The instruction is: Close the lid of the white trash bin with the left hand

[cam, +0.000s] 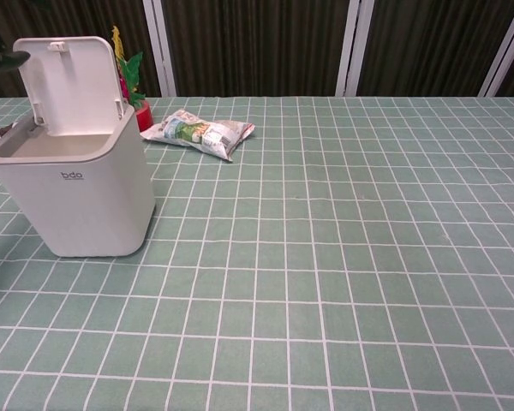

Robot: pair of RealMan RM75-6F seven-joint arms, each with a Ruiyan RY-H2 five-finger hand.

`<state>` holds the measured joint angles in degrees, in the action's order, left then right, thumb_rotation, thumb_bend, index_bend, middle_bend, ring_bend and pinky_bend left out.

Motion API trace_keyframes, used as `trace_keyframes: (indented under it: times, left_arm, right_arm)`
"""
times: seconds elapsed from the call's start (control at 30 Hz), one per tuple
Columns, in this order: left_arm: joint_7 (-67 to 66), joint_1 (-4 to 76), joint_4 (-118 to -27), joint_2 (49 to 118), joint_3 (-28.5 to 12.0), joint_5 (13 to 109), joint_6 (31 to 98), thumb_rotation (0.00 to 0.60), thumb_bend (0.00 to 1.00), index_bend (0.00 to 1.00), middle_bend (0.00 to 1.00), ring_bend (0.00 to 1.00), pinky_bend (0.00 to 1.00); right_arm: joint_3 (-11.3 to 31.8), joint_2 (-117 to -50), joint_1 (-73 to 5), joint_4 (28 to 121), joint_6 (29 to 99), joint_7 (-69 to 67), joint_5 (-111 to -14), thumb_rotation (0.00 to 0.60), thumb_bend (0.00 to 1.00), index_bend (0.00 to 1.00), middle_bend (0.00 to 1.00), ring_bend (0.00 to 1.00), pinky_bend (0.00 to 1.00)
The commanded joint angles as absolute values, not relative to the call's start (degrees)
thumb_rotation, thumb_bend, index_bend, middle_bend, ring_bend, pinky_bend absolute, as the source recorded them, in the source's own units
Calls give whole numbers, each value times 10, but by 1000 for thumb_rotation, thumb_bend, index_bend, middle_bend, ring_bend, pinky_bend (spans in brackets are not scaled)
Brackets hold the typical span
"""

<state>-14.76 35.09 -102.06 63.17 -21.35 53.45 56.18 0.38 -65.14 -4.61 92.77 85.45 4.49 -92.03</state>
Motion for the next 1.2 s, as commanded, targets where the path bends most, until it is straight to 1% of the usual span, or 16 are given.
trace_keyframes:
  times: [0.03,0.17,0.43,0.7,1.03,1.17,1.2]
  left_arm:
    - [-167,366,-1049,612,-204,509,542,600,485,196,1000,1000,1000]
    - [-179,379,-1074,589,-194,478,523,600,486,223,1000,1000,1000]
    - [-195,379,-1103,568,-170,484,552,600,486,285,1000,1000,1000]
    - [-204,368,-1143,534,-136,506,557,600,486,279,1000,1000,1000]
    - [-211,342,-1194,496,-87,571,564,600,486,268,1000,1000,1000]
    - [-210,341,-1196,494,-83,576,563,600,489,263,1000,1000,1000]
    - [-212,339,-1200,491,-77,580,558,600,491,261,1000,1000,1000]
  right_arm:
    - [4,-651,-46,928,854,44,-920,600,210,0,0,0,0]
    - [3,-649,-46,928,855,42,-921,600,210,0,0,0,0]
    - [2,-648,-44,929,856,41,-922,600,210,0,0,0,0]
    - [0,-647,-43,930,858,39,-927,600,210,0,0,0,0]
    - [-2,-647,-38,931,868,33,-934,600,210,0,0,0,0]
    - [-2,-647,-38,931,869,32,-935,600,210,0,0,0,0]
    - [-3,-647,-37,932,869,32,-936,600,210,0,0,0,0]
